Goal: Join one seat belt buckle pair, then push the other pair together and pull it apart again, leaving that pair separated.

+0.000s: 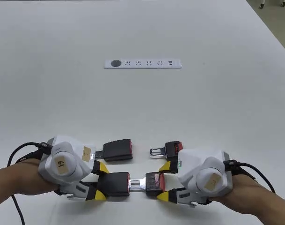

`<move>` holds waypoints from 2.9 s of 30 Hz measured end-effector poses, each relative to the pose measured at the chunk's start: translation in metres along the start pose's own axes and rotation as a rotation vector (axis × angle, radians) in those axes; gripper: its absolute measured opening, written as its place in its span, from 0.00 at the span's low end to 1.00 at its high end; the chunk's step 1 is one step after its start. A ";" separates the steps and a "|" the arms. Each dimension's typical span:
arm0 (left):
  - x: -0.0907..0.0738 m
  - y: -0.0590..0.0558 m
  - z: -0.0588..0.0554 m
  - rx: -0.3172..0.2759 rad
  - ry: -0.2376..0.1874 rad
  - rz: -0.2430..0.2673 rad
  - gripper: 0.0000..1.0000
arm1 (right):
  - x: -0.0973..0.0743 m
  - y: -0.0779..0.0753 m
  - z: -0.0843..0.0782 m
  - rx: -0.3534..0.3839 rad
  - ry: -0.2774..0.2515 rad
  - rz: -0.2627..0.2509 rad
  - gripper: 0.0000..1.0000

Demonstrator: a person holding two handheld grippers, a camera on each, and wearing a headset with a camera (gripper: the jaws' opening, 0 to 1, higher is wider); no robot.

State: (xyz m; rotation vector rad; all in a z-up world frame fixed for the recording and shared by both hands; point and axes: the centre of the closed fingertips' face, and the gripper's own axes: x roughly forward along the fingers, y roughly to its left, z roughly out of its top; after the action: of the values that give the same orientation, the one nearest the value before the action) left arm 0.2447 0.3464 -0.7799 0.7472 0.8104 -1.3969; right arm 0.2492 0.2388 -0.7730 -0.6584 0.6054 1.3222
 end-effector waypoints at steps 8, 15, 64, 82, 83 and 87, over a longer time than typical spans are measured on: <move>0.000 0.000 0.000 -0.003 0.001 0.000 0.32 | 0.001 0.000 0.000 -0.003 0.002 0.001 0.30; 0.000 0.000 -0.001 -0.004 0.001 -0.001 0.32 | 0.001 0.001 0.002 -0.004 -0.001 0.003 0.30; 0.000 0.001 0.000 -0.009 0.000 -0.005 0.31 | 0.012 0.004 0.012 -0.025 -0.012 0.038 0.28; 0.000 0.001 -0.001 -0.017 0.000 -0.001 0.31 | 0.017 0.001 0.022 -0.025 -0.014 0.037 0.28; 0.000 0.001 -0.001 -0.017 0.001 -0.001 0.31 | 0.018 0.002 0.023 -0.022 -0.017 0.039 0.28; 0.000 0.001 0.000 -0.022 0.000 -0.001 0.31 | 0.021 0.003 0.025 -0.014 -0.011 0.038 0.28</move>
State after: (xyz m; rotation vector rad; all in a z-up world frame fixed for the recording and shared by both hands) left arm 0.2456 0.3467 -0.7804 0.7305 0.8249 -1.3867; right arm 0.2497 0.2716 -0.7719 -0.6536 0.6026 1.3659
